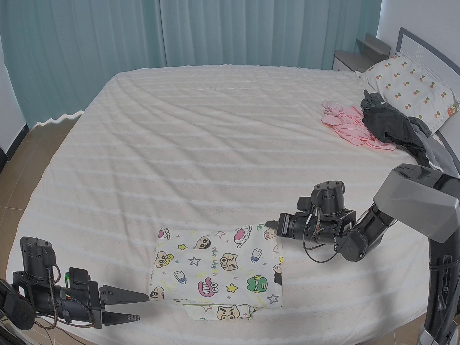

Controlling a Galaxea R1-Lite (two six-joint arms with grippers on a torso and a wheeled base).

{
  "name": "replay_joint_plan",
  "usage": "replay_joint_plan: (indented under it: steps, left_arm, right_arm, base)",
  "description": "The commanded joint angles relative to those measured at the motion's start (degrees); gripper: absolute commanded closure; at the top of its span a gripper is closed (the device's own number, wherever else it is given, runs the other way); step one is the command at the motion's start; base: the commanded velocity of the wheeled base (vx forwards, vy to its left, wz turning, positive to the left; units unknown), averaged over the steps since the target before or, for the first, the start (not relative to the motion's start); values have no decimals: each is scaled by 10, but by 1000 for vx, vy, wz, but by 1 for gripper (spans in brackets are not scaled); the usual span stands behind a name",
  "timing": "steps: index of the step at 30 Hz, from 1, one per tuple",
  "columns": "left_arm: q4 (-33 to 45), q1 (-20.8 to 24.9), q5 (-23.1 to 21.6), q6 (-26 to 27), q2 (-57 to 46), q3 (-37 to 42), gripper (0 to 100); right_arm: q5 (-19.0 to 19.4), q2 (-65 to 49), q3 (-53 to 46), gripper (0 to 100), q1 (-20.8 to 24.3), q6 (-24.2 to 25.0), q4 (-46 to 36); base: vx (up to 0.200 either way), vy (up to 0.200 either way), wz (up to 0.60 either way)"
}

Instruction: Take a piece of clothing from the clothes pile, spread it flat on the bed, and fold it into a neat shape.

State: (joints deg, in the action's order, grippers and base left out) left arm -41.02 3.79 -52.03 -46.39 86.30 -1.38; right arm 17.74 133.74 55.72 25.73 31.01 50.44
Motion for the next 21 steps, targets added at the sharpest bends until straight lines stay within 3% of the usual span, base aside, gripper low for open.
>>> replay_joint_plan:
  steps: [1, 21]
  left_arm:
    - [0, -2, 0, 0, 2, 0, 0]
    - [0, -3, 0, 0, 2, 0, 0]
  right_arm:
    - [-1, 2, -2, 100, -6, 0, 0]
    - [-2, 25, -1, 100, -27, 1, 0]
  base:
    - [0, 0, 0]
    - [0, 0, 0]
